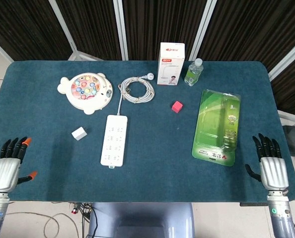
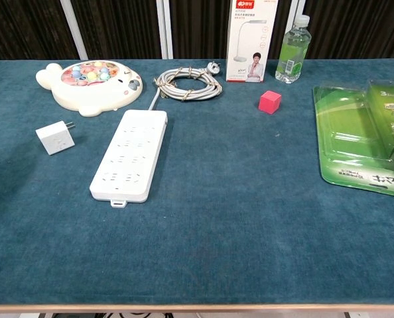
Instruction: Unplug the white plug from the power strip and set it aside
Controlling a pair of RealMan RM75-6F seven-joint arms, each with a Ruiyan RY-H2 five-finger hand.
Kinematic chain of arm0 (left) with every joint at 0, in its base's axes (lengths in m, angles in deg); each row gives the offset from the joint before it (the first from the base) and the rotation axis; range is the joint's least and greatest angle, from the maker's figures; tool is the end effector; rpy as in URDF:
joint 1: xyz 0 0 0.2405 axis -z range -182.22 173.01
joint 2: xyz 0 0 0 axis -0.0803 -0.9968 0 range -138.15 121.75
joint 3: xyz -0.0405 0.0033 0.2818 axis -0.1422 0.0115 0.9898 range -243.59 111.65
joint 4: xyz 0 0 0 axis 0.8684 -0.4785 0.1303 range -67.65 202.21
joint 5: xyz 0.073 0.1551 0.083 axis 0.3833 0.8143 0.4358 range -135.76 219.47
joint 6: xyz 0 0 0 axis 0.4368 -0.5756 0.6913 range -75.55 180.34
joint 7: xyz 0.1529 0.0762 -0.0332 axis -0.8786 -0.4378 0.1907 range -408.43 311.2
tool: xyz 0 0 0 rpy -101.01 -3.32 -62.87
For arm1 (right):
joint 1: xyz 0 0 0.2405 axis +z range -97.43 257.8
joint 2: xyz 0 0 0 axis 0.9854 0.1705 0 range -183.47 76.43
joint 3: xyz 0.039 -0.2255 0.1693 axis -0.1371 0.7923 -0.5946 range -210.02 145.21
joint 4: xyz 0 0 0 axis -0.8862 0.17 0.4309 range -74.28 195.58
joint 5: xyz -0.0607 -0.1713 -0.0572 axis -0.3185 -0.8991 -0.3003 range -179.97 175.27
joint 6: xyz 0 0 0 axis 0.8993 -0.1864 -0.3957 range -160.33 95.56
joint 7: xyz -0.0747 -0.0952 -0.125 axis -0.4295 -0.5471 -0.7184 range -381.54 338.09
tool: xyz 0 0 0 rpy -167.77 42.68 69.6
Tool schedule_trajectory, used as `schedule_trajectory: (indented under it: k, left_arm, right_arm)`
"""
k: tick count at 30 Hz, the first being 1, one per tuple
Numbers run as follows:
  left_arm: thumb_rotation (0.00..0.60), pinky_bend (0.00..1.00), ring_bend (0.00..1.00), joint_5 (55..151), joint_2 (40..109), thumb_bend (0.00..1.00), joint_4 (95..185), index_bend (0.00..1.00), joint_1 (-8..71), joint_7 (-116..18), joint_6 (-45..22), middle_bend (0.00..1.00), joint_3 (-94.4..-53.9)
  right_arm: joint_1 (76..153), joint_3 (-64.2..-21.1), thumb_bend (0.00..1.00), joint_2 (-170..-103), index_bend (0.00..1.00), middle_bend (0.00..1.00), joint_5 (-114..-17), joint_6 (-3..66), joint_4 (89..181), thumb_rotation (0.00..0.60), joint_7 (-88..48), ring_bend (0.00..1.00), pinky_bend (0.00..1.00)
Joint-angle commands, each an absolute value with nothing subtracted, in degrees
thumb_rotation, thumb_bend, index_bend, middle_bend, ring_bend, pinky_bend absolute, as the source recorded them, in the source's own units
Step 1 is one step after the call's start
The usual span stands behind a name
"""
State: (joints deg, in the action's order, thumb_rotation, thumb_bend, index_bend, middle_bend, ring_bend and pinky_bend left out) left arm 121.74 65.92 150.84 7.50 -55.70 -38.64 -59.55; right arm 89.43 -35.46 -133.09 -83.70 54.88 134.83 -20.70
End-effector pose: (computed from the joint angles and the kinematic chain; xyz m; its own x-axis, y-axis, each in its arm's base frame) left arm -0.3383 0.2258 0.1394 0.5030 0.0073 0.8643 0.8640 -0.0325 -0.5025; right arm -0.3555 -0.2417 0.1345 0.4129 0.0745 0.9077 -0.9107 0.0184 0.4127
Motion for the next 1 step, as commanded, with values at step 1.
schedule_trajectory:
  k: [1]
  left_arm:
    - [0.6,0.0,0.0,121.96,64.78,0.02,149.29,0.0,6.22,-53.59,-39.41,0.03,-59.94]
  right_arm:
    - [88.68,-35.8,0.33,-132.26,0.0,0.0,-84.03,55.48,134.12,0.6,-18.54,0.0,0.0]
